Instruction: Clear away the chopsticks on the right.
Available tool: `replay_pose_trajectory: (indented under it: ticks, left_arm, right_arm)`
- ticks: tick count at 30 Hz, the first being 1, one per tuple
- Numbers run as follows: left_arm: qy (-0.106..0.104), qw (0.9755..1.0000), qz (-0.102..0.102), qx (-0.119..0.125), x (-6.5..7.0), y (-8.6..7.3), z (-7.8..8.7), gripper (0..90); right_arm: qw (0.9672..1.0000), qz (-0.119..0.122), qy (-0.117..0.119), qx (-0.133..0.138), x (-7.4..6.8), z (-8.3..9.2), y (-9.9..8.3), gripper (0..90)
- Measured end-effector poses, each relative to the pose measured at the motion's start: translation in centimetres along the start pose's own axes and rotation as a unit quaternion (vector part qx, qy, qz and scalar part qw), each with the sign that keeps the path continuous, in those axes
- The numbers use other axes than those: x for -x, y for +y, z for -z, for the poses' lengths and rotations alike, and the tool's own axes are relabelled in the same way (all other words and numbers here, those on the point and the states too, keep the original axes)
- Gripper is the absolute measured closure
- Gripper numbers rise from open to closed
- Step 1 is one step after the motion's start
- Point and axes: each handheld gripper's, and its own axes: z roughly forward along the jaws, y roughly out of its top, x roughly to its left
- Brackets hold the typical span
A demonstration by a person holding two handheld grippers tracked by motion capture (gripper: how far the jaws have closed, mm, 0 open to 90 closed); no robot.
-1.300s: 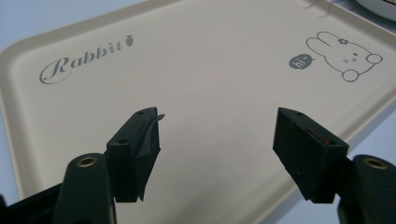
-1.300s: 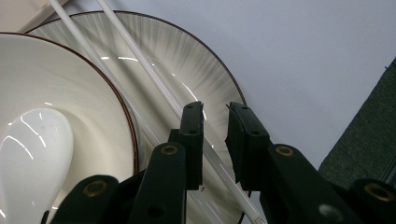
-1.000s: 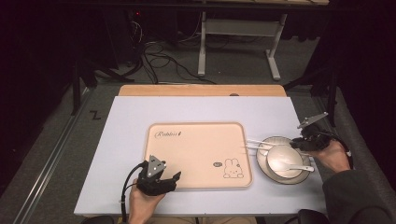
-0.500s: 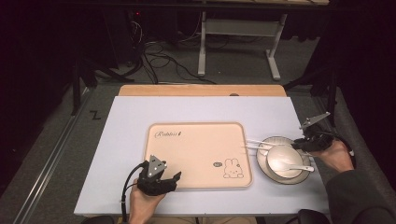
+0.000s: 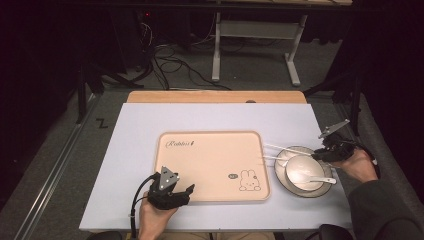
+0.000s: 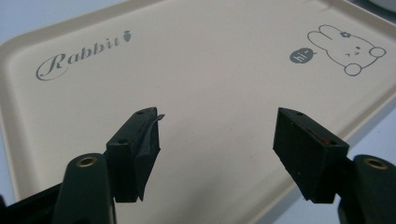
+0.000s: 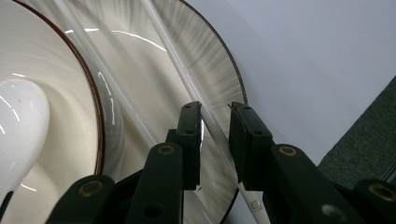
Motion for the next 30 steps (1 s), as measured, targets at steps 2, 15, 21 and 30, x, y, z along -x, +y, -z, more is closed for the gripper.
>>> replay_pose_trajectory:
  ticks: [2,15,21,30]
  left_arm:
    - [0.0,1.0,0.0,0.001,0.0,0.0,0.0,31.7]
    - [-0.001,1.0,-0.001,0.0,0.0,-0.1,0.0,31.9]
    - [-0.001,1.0,-0.003,-0.002,0.0,-0.2,-0.1,32.0]
    - [-0.004,1.0,0.001,-0.002,0.1,-0.2,-0.1,32.2]
  right_arm:
    - [1.0,0.007,0.003,-0.001,0.0,-0.1,0.1,75.5]
    - [0.9991,0.04,0.013,-0.009,-0.3,-1.3,0.3,79.1]
    - [0.9985,0.054,0.01,-0.006,-0.2,-1.2,0.1,84.5]
    - [0.9968,0.079,0.0,0.014,-0.2,-0.8,-0.2,85.2]
